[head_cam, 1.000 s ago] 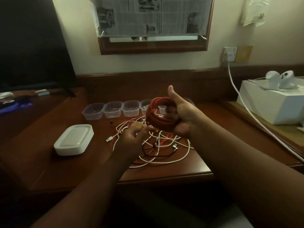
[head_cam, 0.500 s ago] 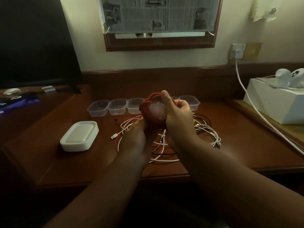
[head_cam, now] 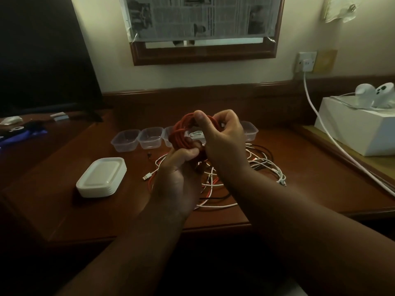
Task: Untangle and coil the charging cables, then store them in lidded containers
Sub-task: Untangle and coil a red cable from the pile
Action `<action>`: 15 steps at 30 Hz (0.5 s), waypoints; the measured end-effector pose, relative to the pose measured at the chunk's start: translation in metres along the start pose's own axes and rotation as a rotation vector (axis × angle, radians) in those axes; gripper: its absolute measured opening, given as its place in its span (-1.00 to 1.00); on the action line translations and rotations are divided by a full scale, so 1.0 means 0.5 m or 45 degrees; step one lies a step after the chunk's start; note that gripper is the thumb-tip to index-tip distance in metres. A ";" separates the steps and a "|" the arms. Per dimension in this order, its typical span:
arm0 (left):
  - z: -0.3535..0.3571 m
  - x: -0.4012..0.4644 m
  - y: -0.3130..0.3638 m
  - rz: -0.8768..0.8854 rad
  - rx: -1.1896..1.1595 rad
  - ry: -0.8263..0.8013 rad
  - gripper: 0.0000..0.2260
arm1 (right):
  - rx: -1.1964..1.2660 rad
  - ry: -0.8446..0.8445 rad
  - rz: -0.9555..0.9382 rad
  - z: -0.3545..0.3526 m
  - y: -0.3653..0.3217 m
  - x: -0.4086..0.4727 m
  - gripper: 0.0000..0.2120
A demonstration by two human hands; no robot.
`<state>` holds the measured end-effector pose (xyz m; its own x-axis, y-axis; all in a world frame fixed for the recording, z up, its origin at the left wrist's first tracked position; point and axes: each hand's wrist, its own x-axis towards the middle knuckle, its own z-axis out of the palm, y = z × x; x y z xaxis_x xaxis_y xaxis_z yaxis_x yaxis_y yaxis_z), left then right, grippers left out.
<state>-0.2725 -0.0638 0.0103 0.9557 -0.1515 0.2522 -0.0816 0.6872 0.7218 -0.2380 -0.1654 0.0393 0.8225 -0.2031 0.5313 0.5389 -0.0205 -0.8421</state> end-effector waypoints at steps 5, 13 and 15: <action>-0.014 0.009 0.001 0.036 0.059 -0.103 -0.88 | -0.061 -0.058 -0.031 0.007 0.009 0.004 -0.70; -0.053 0.011 -0.013 -0.013 0.012 -0.010 -0.59 | -0.324 -0.317 -0.155 -0.004 0.032 -0.003 -0.69; -0.066 0.015 -0.012 0.000 0.083 -0.007 -0.55 | -0.416 -0.434 -0.138 -0.014 0.036 0.008 -0.70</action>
<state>-0.2558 -0.0456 -0.0132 0.9542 -0.1557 0.2554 -0.0997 0.6395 0.7623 -0.2264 -0.1734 0.0256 0.8068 0.1486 0.5719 0.5846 -0.3416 -0.7359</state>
